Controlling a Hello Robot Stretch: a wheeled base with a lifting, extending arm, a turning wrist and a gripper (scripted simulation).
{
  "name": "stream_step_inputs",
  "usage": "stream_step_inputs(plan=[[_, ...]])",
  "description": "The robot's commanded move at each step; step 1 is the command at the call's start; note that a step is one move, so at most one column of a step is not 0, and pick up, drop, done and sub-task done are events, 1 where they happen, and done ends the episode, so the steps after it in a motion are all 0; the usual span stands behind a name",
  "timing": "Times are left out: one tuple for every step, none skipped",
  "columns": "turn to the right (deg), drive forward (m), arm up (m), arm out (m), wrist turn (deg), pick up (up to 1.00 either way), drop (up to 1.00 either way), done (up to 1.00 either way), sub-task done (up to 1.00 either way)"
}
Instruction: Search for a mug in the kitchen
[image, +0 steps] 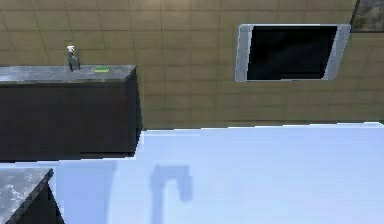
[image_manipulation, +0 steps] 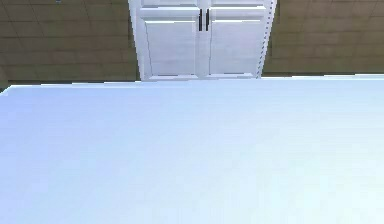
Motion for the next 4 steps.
stream_step_inputs(plan=[[0.0, 0.85, 0.00, 0.00, 0.0, 0.00, 0.00, 0.00, 0.00], [-42.0, 0.00, 0.00, 0.00, 0.0, 0.00, 0.00, 0.00, 0.00], [0.0, 0.60, 0.00, 0.00, 0.0, 0.00, 0.00, 0.00, 0.00], [-45.0, 0.00, 0.00, 0.00, 0.0, 0.00, 0.00, 0.00, 0.00]])
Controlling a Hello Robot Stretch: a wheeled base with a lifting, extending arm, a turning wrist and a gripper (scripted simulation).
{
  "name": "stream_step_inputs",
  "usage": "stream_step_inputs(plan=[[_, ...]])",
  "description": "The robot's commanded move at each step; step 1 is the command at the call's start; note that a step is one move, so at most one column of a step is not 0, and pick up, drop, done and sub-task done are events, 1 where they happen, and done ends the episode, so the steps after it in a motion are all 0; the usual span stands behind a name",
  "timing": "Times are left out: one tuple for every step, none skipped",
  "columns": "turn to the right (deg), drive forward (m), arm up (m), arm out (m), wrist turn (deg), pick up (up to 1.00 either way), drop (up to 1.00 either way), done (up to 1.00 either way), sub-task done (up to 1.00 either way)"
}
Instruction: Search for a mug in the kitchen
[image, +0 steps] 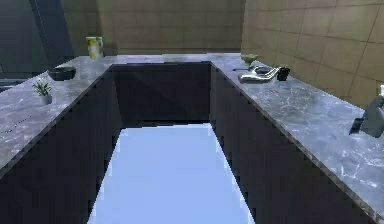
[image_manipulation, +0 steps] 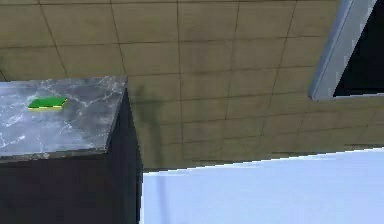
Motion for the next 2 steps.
stream_step_inputs(plan=[[0.0, 1.00, 0.00, 0.00, 0.0, 0.00, 0.00, 0.00, 0.00], [-21.0, 0.00, 0.00, 0.00, 0.0, 0.00, 0.00, 0.00, 0.00]])
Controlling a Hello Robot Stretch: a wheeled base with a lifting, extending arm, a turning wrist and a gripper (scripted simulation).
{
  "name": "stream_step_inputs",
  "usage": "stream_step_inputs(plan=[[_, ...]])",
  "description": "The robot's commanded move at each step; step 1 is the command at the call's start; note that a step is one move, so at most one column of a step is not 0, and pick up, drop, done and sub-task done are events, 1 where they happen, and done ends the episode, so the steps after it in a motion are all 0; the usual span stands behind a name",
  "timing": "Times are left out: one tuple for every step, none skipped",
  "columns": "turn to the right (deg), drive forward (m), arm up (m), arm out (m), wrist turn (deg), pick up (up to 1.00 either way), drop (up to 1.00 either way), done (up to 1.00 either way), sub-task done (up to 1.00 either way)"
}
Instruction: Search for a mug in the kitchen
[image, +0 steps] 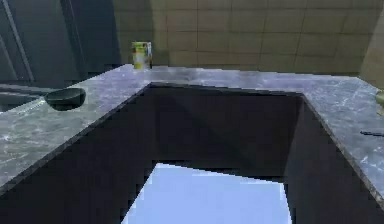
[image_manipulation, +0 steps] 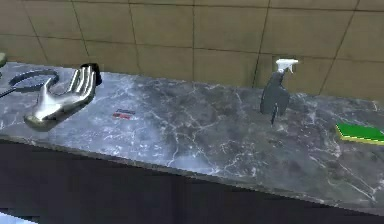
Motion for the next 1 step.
stream_step_inputs(plan=[[0.0, 0.05, 0.00, 0.00, 0.0, 0.00, 0.00, 0.00, 0.00]])
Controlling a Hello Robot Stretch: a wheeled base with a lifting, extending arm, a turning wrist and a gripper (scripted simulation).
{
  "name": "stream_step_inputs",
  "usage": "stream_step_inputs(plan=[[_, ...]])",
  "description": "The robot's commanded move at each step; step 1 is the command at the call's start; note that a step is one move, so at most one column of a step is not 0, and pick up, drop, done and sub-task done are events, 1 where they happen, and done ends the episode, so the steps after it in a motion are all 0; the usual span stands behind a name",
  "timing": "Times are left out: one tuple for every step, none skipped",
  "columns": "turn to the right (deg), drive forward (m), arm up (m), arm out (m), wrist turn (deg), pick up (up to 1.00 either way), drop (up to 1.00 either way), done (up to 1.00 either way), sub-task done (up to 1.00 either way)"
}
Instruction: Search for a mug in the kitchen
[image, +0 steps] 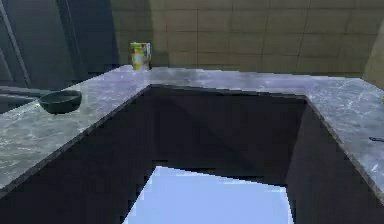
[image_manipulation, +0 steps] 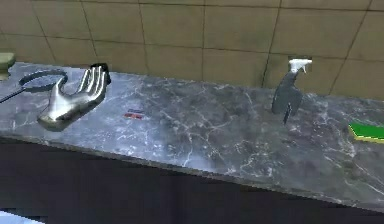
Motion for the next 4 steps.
stream_step_inputs(plan=[[45.0, 0.00, 0.00, 0.00, 0.0, 0.00, 0.00, 0.00, 0.00], [21.0, 0.00, 0.00, 0.00, 0.0, 0.00, 0.00, 0.00, 0.00], [0.0, 1.00, 0.00, 0.00, 0.0, 0.00, 0.00, 0.00, 0.00], [0.0, 0.00, 0.00, 0.00, 0.0, 0.00, 0.00, 1.00, 0.00]])
